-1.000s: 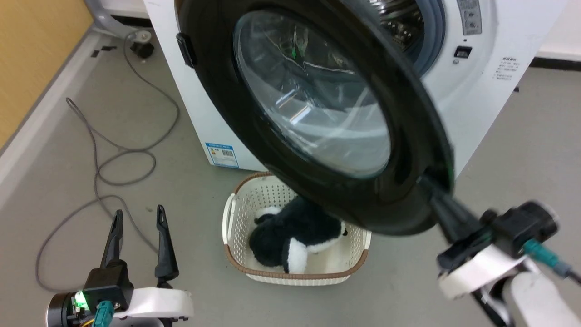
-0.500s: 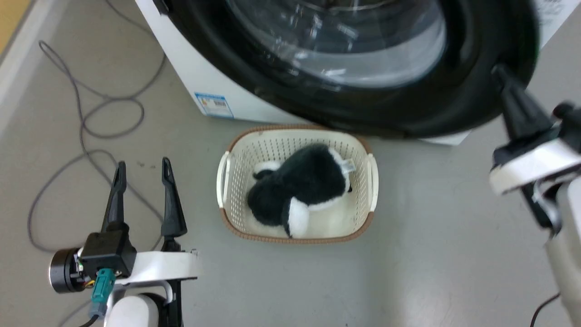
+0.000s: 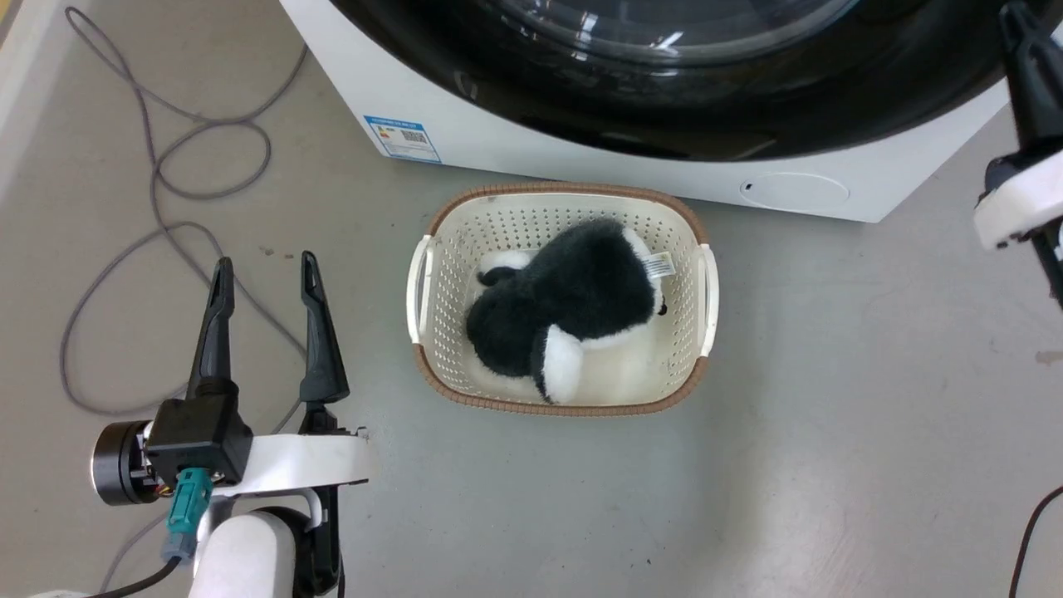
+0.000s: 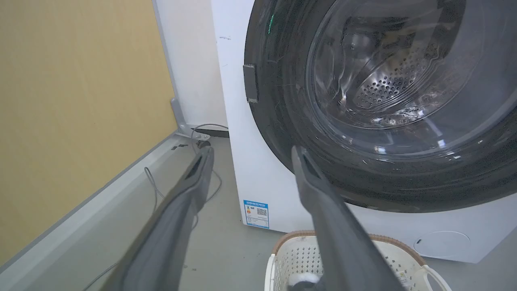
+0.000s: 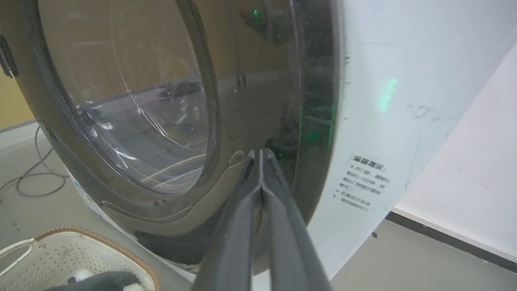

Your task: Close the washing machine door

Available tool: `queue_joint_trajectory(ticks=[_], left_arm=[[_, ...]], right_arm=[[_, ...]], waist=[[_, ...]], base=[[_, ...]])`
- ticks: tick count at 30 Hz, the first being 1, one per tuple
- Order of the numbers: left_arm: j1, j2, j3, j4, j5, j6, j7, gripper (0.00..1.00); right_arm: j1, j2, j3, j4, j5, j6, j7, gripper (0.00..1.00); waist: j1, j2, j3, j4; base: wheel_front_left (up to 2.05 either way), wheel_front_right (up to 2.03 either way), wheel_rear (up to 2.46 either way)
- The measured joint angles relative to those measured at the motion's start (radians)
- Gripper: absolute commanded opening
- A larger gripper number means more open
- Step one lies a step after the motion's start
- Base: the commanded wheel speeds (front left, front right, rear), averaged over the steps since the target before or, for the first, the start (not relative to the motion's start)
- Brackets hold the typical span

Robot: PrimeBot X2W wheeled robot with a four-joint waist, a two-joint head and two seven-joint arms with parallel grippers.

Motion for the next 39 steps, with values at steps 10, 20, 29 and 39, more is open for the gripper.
queue_joint_trajectory(ticks=[10,20,29,39], left_arm=[[-0.01,-0.001,-0.009,-0.003,-0.01,0.013,0.0,1.0],[-0.01,-0.001,0.005,0.0,-0.008,0.019,0.0,1.0],[0.031,-0.002,0.035,0.038,0.025,0.017,0.0,1.0],[0.105,0.0,0.063,0.079,0.044,0.008,0.0,1.0]], right_arm=[[-0.07,0.012,-0.068,0.078,-0.095,0.0,0.0,0.0],[-0.041,0.064,-0.127,0.012,-0.111,-0.001,0.0,0.0],[0.207,0.134,-0.212,-0.258,-0.092,-0.001,0.0,0.0],[0.442,0.255,-0.187,-0.371,-0.107,-0.001,0.0,0.0]], waist=[[-0.0001,0.0,0.019,0.009],[-0.0001,0.0,-0.007,-0.008],[-0.0002,0.0,-0.12,-0.064],[-0.0002,0.0,-0.253,-0.148]], base=[[0.0,0.0,0.0],[0.0,0.0,0.0],[0.0,0.0,0.0],[0.0,0.0,0.0]])
